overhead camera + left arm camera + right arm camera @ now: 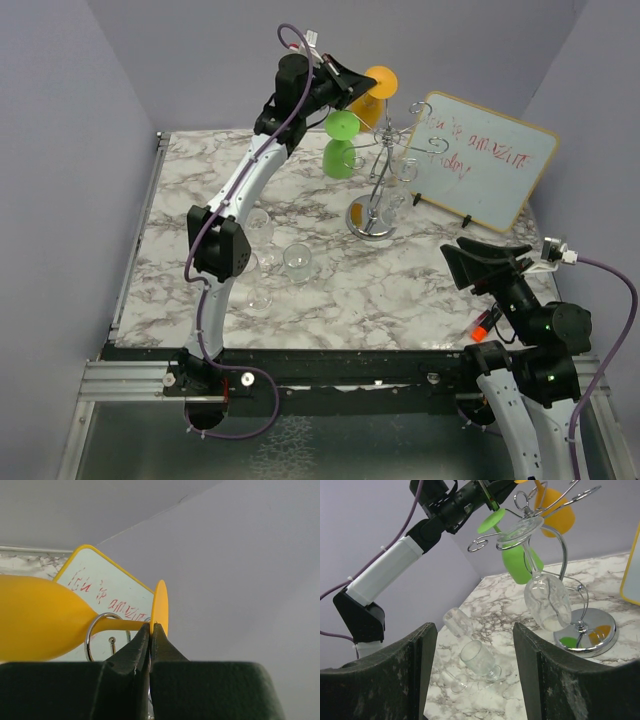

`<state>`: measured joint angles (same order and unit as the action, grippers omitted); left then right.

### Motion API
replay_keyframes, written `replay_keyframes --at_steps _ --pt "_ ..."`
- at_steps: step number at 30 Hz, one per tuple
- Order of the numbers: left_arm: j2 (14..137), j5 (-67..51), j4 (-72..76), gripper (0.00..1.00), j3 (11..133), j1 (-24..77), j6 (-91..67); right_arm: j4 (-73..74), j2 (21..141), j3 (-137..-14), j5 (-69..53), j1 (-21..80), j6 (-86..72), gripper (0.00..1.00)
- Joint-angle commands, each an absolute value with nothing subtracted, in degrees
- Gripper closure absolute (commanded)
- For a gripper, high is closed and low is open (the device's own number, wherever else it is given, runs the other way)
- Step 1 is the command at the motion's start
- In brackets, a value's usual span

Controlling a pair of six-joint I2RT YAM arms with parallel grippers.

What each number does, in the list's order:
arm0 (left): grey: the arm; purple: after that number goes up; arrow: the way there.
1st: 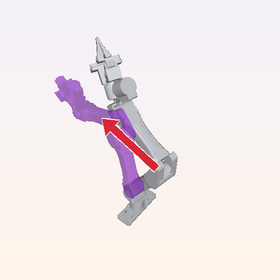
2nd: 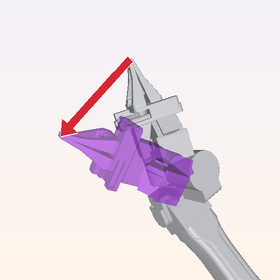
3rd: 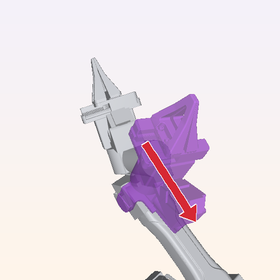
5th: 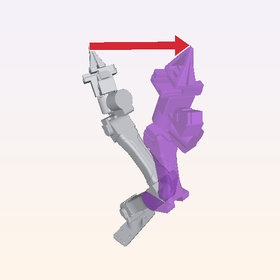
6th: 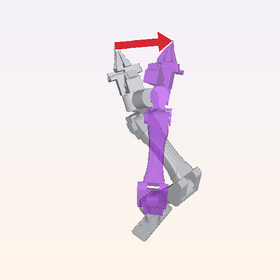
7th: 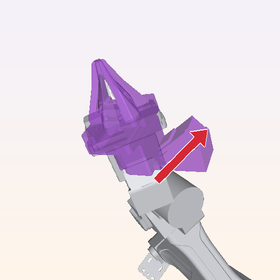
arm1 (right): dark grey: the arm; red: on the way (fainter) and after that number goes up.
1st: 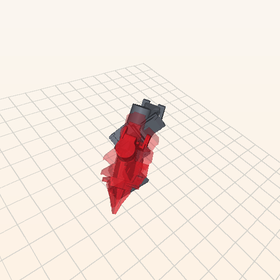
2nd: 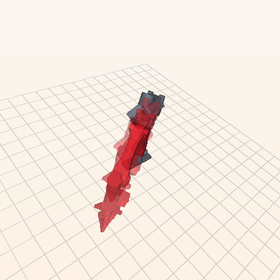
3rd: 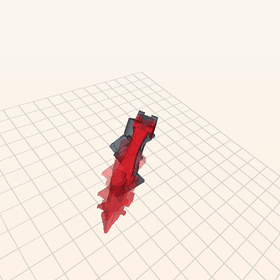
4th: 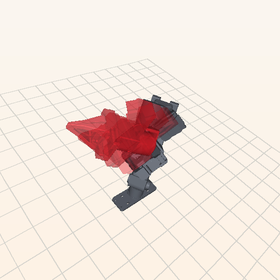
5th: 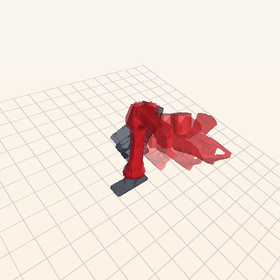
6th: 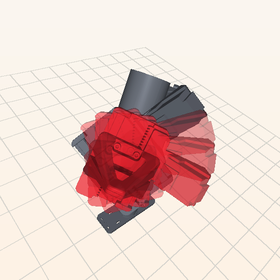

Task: Place the wine glass upside down on the wine glass rack

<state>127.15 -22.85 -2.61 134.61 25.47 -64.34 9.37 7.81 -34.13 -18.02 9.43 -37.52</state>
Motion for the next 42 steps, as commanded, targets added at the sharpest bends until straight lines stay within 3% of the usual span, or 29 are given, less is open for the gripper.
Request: replay_keyframes --at_steps 1,21,29,42 --pt "128.6 -22.6 -0.2 1.0 137.0 24.9 -65.1 9.8 7.1 -35.2 -17.1 9.5 -38.0 0.33" --pt "123.7 -21.6 -3.4 1.0 132.7 23.2 -61.0 8.2 7.3 -33.8 -17.8 9.5 -39.2 0.33" --pt "121.6 -20.2 -6.2 0.89 131.9 23.0 -58.7 7.6 7.5 -33.5 -18.0 9.5 -39.5 0.33" --pt "119.7 -19.2 -7.4 0.83 129.8 22.9 -57.0 7.8 7.0 -33.5 -18.2 9.5 -39.8 0.33"
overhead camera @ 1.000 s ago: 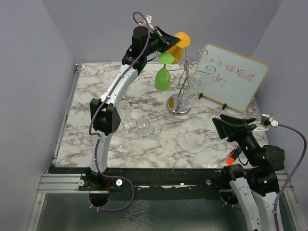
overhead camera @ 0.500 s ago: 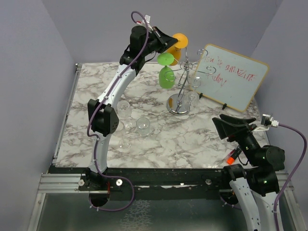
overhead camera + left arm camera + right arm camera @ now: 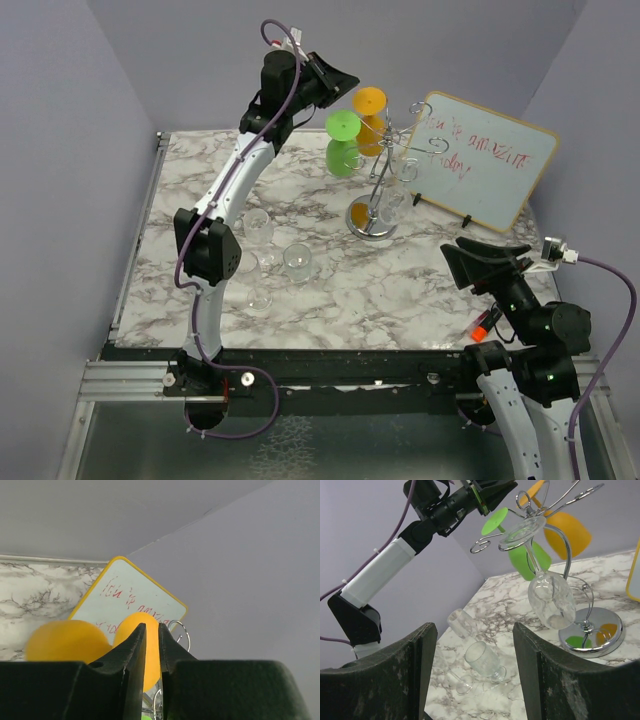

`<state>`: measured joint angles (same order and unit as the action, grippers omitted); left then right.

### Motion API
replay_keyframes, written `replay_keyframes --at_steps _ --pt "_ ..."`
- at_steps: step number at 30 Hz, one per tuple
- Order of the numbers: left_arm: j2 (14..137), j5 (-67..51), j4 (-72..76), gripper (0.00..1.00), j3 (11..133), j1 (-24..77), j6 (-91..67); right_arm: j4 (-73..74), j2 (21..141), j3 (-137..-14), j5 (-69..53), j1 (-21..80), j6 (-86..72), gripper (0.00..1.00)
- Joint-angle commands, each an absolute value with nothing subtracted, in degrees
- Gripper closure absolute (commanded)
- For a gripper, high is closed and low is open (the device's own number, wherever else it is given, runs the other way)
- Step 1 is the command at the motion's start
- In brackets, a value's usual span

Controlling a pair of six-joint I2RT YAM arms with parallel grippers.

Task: Place the wine glass upside down on the wine glass rack

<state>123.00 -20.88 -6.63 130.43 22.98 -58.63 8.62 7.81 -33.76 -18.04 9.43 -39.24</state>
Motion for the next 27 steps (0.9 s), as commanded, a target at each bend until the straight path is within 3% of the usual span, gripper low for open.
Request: replay_keyframes --at_steps 1,12,21,27 --pt "119.6 -19.1 -7.6 0.83 129.8 22.8 -56.7 7.8 7.1 -33.5 -18.1 9.6 -39.9 0.33" --pt "118.3 -19.5 -10.1 0.77 129.6 21.9 -53.0 10.4 7.1 -34.0 -16.9 9.6 -40.0 0.33" --pt "108.6 -19.4 -17.2 0.52 120.3 18.1 -43.1 19.4 12.9 -37.1 -9.2 9.6 -38.7 0.33" --pt "100.1 -11.8 -26.8 0.4 113.6 17.7 -32.5 23.6 19.1 -39.1 -3.8 9.5 -40.0 0.35"
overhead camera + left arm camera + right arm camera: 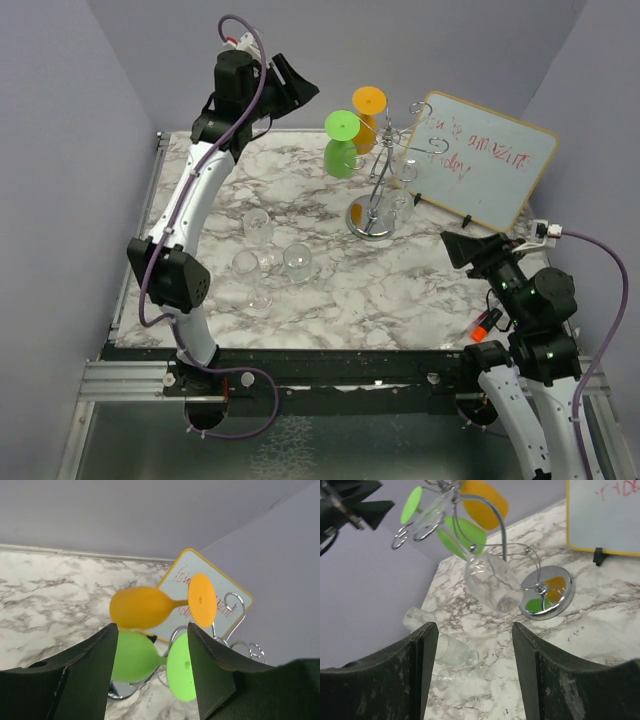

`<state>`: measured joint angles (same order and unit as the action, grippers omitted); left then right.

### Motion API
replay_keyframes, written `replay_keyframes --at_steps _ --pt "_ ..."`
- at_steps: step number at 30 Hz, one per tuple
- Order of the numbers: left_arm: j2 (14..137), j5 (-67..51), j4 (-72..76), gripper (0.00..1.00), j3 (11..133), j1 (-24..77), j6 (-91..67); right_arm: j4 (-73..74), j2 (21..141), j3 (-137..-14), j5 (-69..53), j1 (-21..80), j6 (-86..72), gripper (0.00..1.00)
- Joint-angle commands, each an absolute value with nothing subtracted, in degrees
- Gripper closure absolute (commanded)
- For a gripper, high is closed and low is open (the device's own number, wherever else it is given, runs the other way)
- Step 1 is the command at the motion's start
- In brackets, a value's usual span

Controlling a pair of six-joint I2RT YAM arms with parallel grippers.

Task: Place the wine glass upside down on the wine glass rack

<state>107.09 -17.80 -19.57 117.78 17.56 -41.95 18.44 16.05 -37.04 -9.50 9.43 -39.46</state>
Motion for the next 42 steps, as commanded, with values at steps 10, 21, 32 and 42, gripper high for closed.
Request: replay_keyframes --at_steps 10,21,32,42 --pt "79.5 -7.8 -34.5 0.22 92.7 17.8 -24.1 30.2 26.9 -40.7 -3.7 9.5 -40.4 0.34" --pt "67.2 -6.4 -39.1 0.11 78.1 25.7 -20.4 35.9 31.3 -40.0 -7.7 9.5 -39.8 0.37" --pt "71.9 1.9 -41.9 0.09 74.4 33.8 -18.6 37.1 33.0 -38.0 -6.3 9.5 -38.4 0.36" --pt "79.8 0.6 -41.6 0.4 70.9 39.0 -20.8 35.2 34.7 -35.5 -4.4 9.5 -43.1 0.36"
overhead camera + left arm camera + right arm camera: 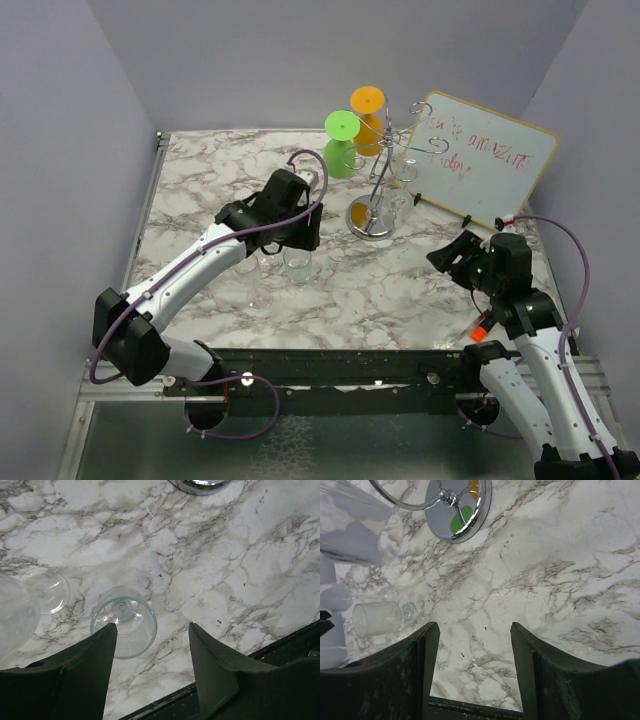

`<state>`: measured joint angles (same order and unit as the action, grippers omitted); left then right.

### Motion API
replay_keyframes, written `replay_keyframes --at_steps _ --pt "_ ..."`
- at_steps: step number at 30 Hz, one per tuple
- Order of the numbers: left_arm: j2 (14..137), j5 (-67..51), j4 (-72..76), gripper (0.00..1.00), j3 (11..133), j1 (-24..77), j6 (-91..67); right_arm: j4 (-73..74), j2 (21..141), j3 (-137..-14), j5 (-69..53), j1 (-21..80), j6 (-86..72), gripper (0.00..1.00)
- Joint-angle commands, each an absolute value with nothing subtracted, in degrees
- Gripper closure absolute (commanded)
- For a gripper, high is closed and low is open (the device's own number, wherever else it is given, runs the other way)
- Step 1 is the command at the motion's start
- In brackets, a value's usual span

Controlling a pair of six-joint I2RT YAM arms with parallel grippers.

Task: Place the wine glass upside down on the wine glass rack

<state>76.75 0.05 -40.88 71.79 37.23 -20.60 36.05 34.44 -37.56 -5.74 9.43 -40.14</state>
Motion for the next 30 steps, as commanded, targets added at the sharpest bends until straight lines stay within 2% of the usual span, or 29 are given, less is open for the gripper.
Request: replay_keyframes --at_steps 1,7,18,25,30 --pt "80.5 0.3 -41.5 0.41 70.7 39.3 -20.7 34.8 34.6 -35.0 -4.6 9.5 -43.7 0.36" --pt "83.8 -0.6 -41.5 0.44 68.7 39.8 -20.0 33.0 34.8 -33.7 -3.8 9.5 -45.2 0.36" --pt "87.2 -4.7 -37.8 0.68 65.2 39.9 -19.1 30.5 37.8 -33.2 -5.1 9.5 -45.9 0.37" --pt "87.0 -5.6 -37.7 0.98 66.1 40.4 -18.5 28.9 36.4 -30.9 -5.7 9.5 -47.7 0.37" --pt "86.2 -3.7 -36.8 1.0 68.5 42.5 -19.9 26.0 37.0 -29.3 -9.2 9.5 -48.3 0.36"
